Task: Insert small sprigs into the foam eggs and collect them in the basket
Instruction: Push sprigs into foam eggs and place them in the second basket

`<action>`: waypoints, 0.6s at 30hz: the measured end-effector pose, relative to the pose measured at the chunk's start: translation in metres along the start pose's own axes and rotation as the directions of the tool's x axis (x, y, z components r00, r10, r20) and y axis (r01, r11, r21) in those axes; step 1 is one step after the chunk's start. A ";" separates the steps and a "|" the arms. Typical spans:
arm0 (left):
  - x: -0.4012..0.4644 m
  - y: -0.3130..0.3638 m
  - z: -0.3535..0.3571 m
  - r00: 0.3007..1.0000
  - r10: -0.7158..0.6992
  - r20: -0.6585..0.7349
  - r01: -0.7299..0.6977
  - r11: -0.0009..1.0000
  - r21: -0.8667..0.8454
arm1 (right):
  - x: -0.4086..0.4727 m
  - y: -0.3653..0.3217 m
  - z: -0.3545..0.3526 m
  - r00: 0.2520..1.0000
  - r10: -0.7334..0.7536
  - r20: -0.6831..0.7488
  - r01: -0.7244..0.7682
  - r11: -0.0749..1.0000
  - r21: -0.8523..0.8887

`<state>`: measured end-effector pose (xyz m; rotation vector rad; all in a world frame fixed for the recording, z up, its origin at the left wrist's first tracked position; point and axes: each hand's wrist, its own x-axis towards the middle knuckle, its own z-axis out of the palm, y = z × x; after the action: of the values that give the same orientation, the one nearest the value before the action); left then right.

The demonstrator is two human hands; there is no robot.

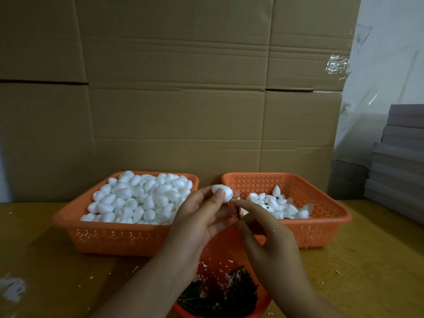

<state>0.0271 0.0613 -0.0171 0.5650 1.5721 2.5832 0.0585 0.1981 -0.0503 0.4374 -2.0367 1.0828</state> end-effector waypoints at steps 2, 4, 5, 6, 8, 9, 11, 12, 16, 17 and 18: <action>0.000 0.000 0.000 1.000 -0.010 0.003 0.010 1.000 -0.004 | 0.001 -0.001 -0.001 0.999 0.035 -0.009 -0.035 0.999 0.029; 0.000 -0.001 0.000 1.000 -0.031 0.006 0.031 0.999 -0.013 | 0.003 -0.003 -0.003 0.996 0.084 -0.018 -0.082 0.990 0.115; 0.000 -0.001 -0.001 0.999 -0.044 0.010 0.045 0.999 -0.017 | 0.004 -0.005 -0.004 0.993 0.116 -0.020 -0.111 0.978 0.176; 0.001 -0.001 -0.002 0.998 -0.058 0.014 0.058 0.998 -0.020 | 0.005 -0.006 -0.005 0.989 0.149 -0.023 -0.140 0.963 0.231; 0.001 -0.001 -0.003 0.997 -0.077 0.020 0.077 0.997 -0.024 | 0.008 -0.007 -0.006 0.979 0.202 -0.036 -0.181 0.936 0.303; 0.002 -0.001 -0.004 0.996 -0.082 0.021 0.083 0.996 -0.029 | 0.008 -0.007 -0.007 0.974 0.221 -0.042 -0.197 0.927 0.319; 0.002 -0.001 -0.005 0.996 -0.089 0.023 0.089 0.995 -0.036 | 0.010 -0.006 -0.008 0.968 0.247 -0.048 -0.220 0.922 0.320; 0.002 -0.002 -0.006 0.995 -0.092 0.024 0.093 0.995 -0.035 | 0.010 -0.006 -0.008 0.967 0.250 -0.051 -0.222 0.922 0.318; 0.002 -0.004 -0.008 0.992 -0.126 0.023 0.127 0.992 -0.025 | 0.013 -0.007 -0.011 0.972 0.212 -0.102 -0.176 0.942 0.287; 0.002 -0.004 -0.008 0.990 -0.140 0.022 0.140 0.990 -0.023 | 0.014 -0.009 -0.011 0.972 0.211 -0.101 -0.173 0.939 0.298; 0.002 -0.005 -0.008 0.988 -0.152 0.023 0.153 0.988 -0.027 | 0.014 -0.010 -0.012 0.972 0.216 -0.095 -0.178 0.934 0.310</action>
<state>0.0224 0.0574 -0.0238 0.4483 1.5063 2.4749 0.0613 0.2025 -0.0299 0.3082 -1.8369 1.5153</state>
